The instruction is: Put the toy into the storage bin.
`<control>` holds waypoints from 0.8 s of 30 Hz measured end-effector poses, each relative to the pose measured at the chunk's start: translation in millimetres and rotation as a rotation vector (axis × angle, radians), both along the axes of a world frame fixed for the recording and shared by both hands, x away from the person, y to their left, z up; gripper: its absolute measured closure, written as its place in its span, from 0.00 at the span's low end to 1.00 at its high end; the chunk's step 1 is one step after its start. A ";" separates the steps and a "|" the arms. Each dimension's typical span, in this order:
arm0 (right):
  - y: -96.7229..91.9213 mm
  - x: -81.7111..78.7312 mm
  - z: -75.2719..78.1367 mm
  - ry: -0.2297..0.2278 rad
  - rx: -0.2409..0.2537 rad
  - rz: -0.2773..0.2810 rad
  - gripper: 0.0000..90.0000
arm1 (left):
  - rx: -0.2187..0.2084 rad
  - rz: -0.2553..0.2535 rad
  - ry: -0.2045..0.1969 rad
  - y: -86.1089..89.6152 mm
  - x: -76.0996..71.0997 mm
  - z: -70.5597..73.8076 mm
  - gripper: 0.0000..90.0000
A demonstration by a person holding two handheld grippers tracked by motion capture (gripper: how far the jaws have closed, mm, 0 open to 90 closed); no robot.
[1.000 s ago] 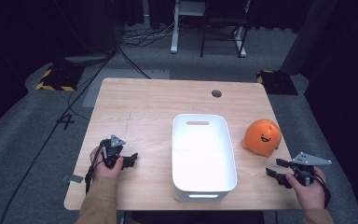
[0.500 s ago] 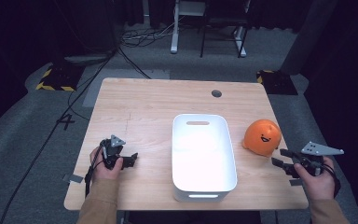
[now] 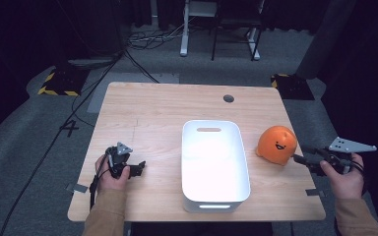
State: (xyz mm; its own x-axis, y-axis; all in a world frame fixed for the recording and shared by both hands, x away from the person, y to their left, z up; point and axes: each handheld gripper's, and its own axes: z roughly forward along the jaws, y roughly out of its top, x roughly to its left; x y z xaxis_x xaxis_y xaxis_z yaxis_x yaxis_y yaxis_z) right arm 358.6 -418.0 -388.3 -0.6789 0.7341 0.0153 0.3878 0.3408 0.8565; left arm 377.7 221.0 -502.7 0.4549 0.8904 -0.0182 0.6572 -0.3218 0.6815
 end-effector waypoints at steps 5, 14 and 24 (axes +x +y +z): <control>-3.0 12.4 7.5 -0.018 0.030 0.010 0.52 | 0.000 0.000 0.000 0.0 0.0 0.0 0.14; -8.1 33.0 13.3 -0.045 0.061 0.019 0.55 | -0.001 -0.002 0.002 -0.2 -0.2 0.0 0.14; -4.4 48.9 6.2 -0.072 0.089 0.022 0.58 | 0.000 -0.002 0.001 -0.1 -0.1 0.0 0.14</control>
